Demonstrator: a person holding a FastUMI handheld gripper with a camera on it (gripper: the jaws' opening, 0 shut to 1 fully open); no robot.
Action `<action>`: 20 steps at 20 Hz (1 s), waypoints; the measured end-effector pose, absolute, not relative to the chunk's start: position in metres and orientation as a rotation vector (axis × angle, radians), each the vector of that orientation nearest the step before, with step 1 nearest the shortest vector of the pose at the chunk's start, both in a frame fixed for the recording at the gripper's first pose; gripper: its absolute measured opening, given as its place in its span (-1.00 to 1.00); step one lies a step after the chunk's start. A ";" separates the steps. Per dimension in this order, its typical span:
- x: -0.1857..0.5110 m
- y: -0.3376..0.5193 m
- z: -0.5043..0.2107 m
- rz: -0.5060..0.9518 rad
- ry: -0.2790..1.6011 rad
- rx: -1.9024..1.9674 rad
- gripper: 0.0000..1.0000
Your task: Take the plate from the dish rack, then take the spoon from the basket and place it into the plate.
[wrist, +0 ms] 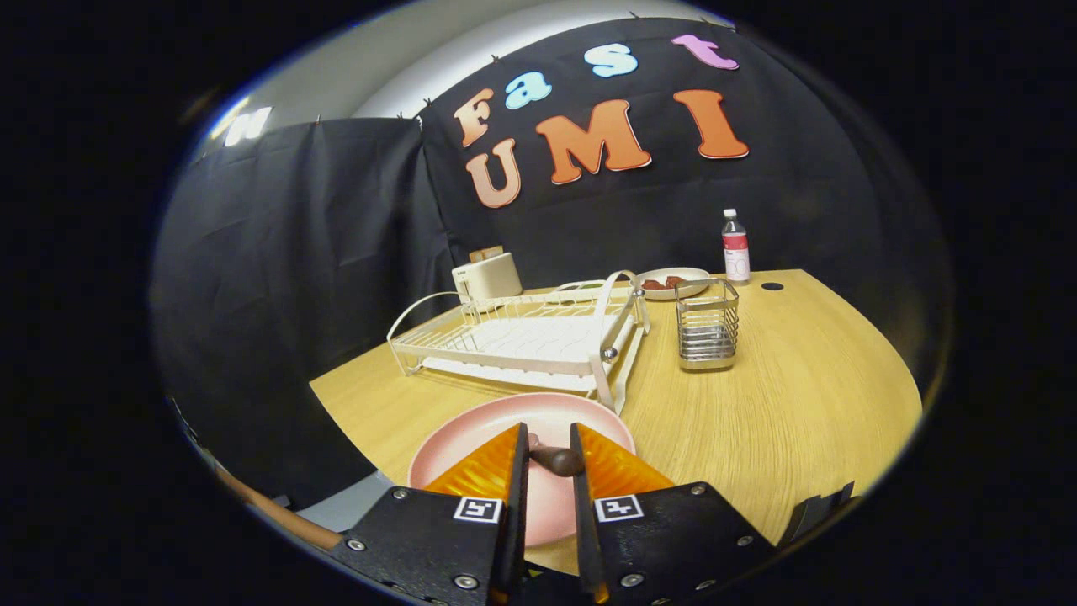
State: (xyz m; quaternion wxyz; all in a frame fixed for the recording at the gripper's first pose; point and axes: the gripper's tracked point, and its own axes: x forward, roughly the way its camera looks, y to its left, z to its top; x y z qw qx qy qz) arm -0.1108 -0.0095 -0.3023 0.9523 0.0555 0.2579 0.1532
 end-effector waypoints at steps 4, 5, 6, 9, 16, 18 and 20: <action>-0.112 -0.021 -0.316 0.269 0.550 0.027 -0.25; -0.112 -0.025 -0.317 0.253 0.553 0.017 -0.18; -0.111 -0.027 -0.316 0.241 0.547 0.013 -0.01; -0.109 -0.036 -0.303 0.200 0.512 0.018 0.50; -0.089 -0.046 -0.219 0.061 0.355 -0.011 0.89; -0.087 -0.046 -0.187 0.019 0.303 -0.033 0.90; -0.087 -0.045 -0.161 -0.023 0.262 -0.032 0.90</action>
